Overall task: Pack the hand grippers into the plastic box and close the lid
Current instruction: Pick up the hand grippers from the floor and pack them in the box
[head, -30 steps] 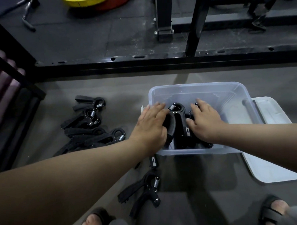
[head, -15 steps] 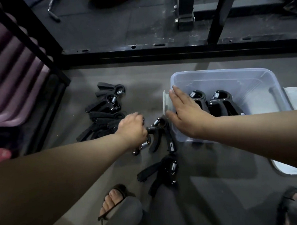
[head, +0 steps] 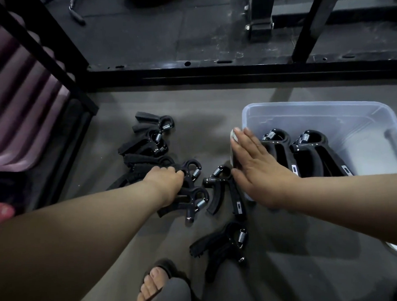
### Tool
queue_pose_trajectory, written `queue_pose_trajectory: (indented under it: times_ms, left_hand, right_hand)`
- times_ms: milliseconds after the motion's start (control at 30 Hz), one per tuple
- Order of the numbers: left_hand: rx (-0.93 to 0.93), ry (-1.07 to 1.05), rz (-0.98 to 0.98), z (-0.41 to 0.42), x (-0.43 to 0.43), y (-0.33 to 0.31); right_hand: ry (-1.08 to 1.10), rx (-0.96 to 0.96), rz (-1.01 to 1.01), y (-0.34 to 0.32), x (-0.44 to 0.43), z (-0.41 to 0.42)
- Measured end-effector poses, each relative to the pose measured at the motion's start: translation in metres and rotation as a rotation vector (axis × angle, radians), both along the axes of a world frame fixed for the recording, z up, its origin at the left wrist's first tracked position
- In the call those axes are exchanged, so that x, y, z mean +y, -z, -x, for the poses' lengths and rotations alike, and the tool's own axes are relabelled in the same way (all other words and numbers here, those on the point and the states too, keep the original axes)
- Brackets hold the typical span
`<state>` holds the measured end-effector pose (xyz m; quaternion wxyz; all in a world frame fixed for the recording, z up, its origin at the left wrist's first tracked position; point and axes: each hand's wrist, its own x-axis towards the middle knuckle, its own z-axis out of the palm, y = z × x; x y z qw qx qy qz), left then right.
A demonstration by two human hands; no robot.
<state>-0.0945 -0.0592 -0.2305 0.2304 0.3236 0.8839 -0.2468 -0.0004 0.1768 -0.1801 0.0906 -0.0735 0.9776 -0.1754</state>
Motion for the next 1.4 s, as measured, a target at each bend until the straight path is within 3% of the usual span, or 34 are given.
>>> queue_pose_trajectory:
  times_ms: [133, 167, 300, 500, 633, 867, 933, 1067, 1133, 1233, 1400]
  left_hand:
    - [-0.077, 0.113, -0.054, 0.02, 0.005, -0.015]
    - [-0.146, 0.033, -0.103, 0.025, 0.005, -0.018]
    - [-0.486, -0.605, -0.512, 0.035, 0.005, -0.028]
    - [-0.544, -1.152, -1.073, 0.047, 0.001, -0.04]
    - [-0.462, -1.321, -1.318, 0.045, 0.019, -0.056]
    - [-0.616, -1.622, -1.621, 0.018, 0.062, -0.082]
    - [-0.701, -1.607, -1.668, 0.006, 0.077, -0.086]
    - [-0.83, -1.497, -1.715, -0.015, 0.099, -0.09]
    - [-0.905, -1.407, -1.714, -0.021, 0.106, -0.091]
    - [-0.926, -1.167, -1.624, -0.029, 0.118, -0.093]
    - [-0.715, -0.881, -1.421, -0.038, 0.133, -0.104]
  right_hand:
    - [-0.004, 0.007, 0.015, -0.001, 0.001, -0.001]
    - [-0.005, 0.008, 0.017, -0.001, 0.001, -0.001]
    - [-0.011, 0.013, 0.019, 0.0, 0.002, -0.001]
    - [-0.023, -0.04, 0.025, -0.005, 0.003, 0.0]
    - [-0.028, -0.052, 0.024, -0.008, 0.005, 0.001]
    - [0.078, -0.08, 0.194, -0.038, 0.008, 0.004]
    - [0.157, -0.11, 0.337, -0.046, 0.005, 0.006]
    - [0.475, -0.266, 0.945, -0.06, -0.003, 0.015]
    - [0.657, -0.327, 1.14, -0.066, 0.002, 0.018]
    - [0.733, -0.309, 1.165, -0.072, 0.013, 0.01]
    - [0.917, -0.177, 1.168, -0.066, 0.043, -0.003]
